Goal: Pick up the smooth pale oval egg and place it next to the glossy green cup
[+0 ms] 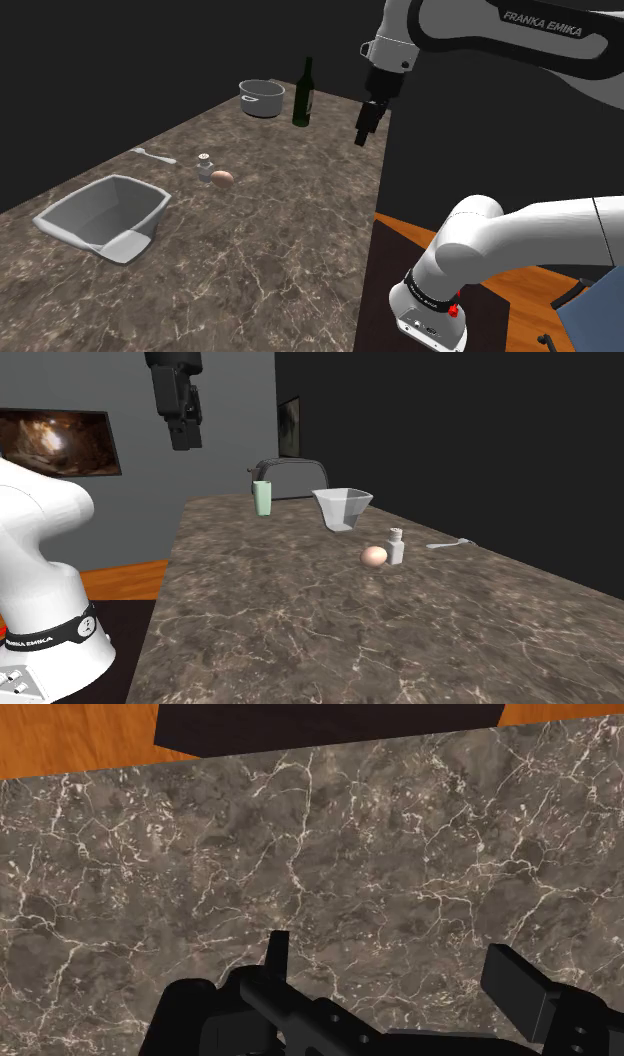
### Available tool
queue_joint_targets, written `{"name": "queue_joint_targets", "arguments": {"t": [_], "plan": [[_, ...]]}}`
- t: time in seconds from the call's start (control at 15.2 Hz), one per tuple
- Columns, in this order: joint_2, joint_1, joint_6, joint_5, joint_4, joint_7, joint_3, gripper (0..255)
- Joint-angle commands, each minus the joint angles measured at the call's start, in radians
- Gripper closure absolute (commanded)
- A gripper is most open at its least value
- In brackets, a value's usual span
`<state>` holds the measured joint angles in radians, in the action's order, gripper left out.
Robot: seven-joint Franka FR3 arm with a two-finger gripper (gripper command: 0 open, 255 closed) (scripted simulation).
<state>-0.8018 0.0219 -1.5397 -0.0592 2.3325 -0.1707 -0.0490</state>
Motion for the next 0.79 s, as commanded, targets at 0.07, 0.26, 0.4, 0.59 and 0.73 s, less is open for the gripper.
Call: {"name": "queue_joint_targets", "arguments": {"t": [0.07,0.26,0.4,0.59,0.73], "plan": [[0.028,-0.003,-0.031,-0.002,0.002,0.000,-0.007,0],[0.117,-0.011,-0.123,-0.007,0.001,0.000,-0.027,0],[0.180,-0.016,-0.181,-0.008,-0.007,0.000,-0.040,0],[0.280,-0.022,-0.263,-0.007,-0.029,0.003,-0.061,0],[0.349,-0.026,-0.314,-0.003,-0.050,0.005,-0.074,0]]}}
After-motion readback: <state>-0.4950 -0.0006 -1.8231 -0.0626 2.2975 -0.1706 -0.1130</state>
